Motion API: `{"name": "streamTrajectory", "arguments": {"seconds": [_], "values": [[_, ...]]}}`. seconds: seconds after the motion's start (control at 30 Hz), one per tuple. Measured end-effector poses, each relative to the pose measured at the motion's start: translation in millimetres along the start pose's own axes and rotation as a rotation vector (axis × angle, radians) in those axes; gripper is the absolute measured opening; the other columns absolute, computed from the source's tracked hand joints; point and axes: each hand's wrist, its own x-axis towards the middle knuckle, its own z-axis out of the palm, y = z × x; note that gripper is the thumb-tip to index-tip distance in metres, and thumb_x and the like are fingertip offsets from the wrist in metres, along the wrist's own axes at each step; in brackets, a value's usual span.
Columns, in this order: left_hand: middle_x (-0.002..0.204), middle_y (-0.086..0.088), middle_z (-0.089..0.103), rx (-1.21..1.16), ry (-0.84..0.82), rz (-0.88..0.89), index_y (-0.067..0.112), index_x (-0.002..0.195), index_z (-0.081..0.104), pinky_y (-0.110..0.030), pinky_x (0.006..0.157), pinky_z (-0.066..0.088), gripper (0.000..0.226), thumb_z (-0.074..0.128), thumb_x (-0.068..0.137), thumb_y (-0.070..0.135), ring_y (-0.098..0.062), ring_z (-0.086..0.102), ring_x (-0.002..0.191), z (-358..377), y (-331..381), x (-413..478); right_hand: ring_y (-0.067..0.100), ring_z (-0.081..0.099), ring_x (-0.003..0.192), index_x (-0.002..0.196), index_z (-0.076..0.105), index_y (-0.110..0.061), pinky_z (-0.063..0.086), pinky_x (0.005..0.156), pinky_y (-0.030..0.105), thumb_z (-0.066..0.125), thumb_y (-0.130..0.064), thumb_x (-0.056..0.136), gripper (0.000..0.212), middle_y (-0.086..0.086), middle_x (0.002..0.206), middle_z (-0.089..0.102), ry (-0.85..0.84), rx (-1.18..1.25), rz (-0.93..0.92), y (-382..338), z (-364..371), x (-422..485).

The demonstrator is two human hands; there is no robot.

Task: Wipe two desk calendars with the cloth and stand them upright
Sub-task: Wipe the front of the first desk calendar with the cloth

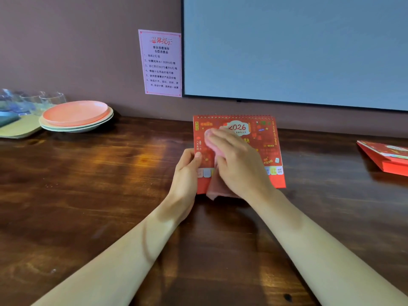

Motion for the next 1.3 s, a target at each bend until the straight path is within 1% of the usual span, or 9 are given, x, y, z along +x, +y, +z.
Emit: {"name": "streamTrajectory", "arguments": {"seconds": [0.13, 0.23, 0.4, 0.6, 0.77, 0.9, 1.13, 1.23, 1.3], "values": [[0.095, -0.003, 0.078, 0.024, -0.007, -0.013, 0.014, 0.108, 0.06, -0.042, 0.082, 0.063, 0.02, 0.046, 0.114, 0.028, -0.019, 0.076, 0.087, -1, -2, 2, 0.017, 0.041, 0.149, 0.149, 0.056, -0.012, 0.038, 0.121, 0.036, 0.055, 0.001, 0.099, 0.051, 0.0, 0.156, 0.052, 0.003, 0.04, 0.142, 7, -1, 6], [0.1, -0.003, 0.079, -0.024, 0.002, -0.003, 0.011, 0.115, 0.062, -0.039, 0.083, 0.063, 0.019, 0.047, 0.114, 0.023, -0.018, 0.078, 0.093, -1, -2, 2, 0.016, 0.036, 0.153, 0.151, 0.054, -0.015, 0.033, 0.124, 0.037, 0.055, 0.0, 0.101, 0.052, -0.002, 0.158, 0.05, -0.105, 0.069, 0.005, -4, 4, -3], [0.106, -0.004, 0.08, -0.073, 0.045, -0.003, 0.01, 0.117, 0.063, -0.04, 0.089, 0.064, 0.017, 0.05, 0.112, 0.02, -0.02, 0.078, 0.099, -2, -1, 2, 0.016, 0.046, 0.147, 0.146, 0.06, -0.014, 0.042, 0.119, 0.038, 0.061, 0.002, 0.096, 0.052, -0.002, 0.15, 0.059, -0.163, 0.086, -0.105, -4, 0, -12], [0.097, 0.003, 0.08, -0.023, 0.076, -0.04, 0.016, 0.112, 0.059, -0.038, 0.08, 0.066, 0.02, 0.046, 0.114, 0.031, -0.017, 0.079, 0.091, -2, -2, 6, 0.021, 0.046, 0.147, 0.149, 0.055, -0.012, 0.041, 0.12, 0.043, 0.058, -0.004, 0.103, 0.047, 0.004, 0.154, 0.054, -0.029, 0.018, 0.202, 8, -7, -12], [0.117, -0.009, 0.078, -0.057, 0.068, -0.002, 0.008, 0.123, 0.061, -0.042, 0.092, 0.064, 0.023, 0.047, 0.114, 0.023, -0.024, 0.077, 0.107, -2, -2, 3, 0.019, 0.032, 0.155, 0.153, 0.051, -0.013, 0.035, 0.124, 0.043, 0.055, -0.002, 0.103, 0.052, 0.0, 0.16, 0.047, -0.164, 0.043, -0.05, -10, 6, -18], [0.114, -0.008, 0.078, -0.059, 0.113, 0.015, 0.01, 0.122, 0.062, -0.037, 0.086, 0.065, 0.023, 0.047, 0.114, 0.025, -0.019, 0.079, 0.1, -4, -2, 3, 0.019, 0.042, 0.15, 0.145, 0.06, -0.011, 0.04, 0.12, 0.041, 0.057, 0.001, 0.099, 0.048, 0.001, 0.153, 0.056, -0.166, 0.035, -0.094, -5, -1, -19], [0.109, 0.001, 0.077, -0.026, 0.235, -0.051, 0.025, 0.113, 0.059, -0.034, 0.076, 0.066, 0.019, 0.045, 0.114, 0.037, -0.013, 0.08, 0.091, -5, 0, 10, 0.032, 0.056, 0.131, 0.134, 0.067, -0.003, 0.052, 0.107, 0.048, 0.061, -0.001, 0.098, 0.036, 0.012, 0.139, 0.066, 0.047, -0.084, 0.293, 23, -23, -25], [0.112, -0.004, 0.077, -0.059, 0.212, -0.08, 0.019, 0.12, 0.059, -0.039, 0.081, 0.066, 0.022, 0.045, 0.114, 0.034, -0.017, 0.08, 0.093, -3, 0, 10, 0.032, 0.054, 0.128, 0.132, 0.068, -0.006, 0.052, 0.103, 0.053, 0.056, 0.002, 0.1, 0.036, 0.008, 0.139, 0.065, 0.091, -0.055, 0.177, 8, -21, -20], [0.114, -0.012, 0.077, -0.097, 0.186, -0.079, 0.01, 0.123, 0.06, -0.041, 0.083, 0.065, 0.023, 0.047, 0.114, 0.027, -0.023, 0.078, 0.096, -2, 0, 10, 0.028, 0.05, 0.134, 0.137, 0.064, -0.01, 0.049, 0.105, 0.057, 0.048, -0.005, 0.101, 0.04, 0.004, 0.144, 0.061, -0.015, -0.023, 0.029, -7, -12, -17]]}}
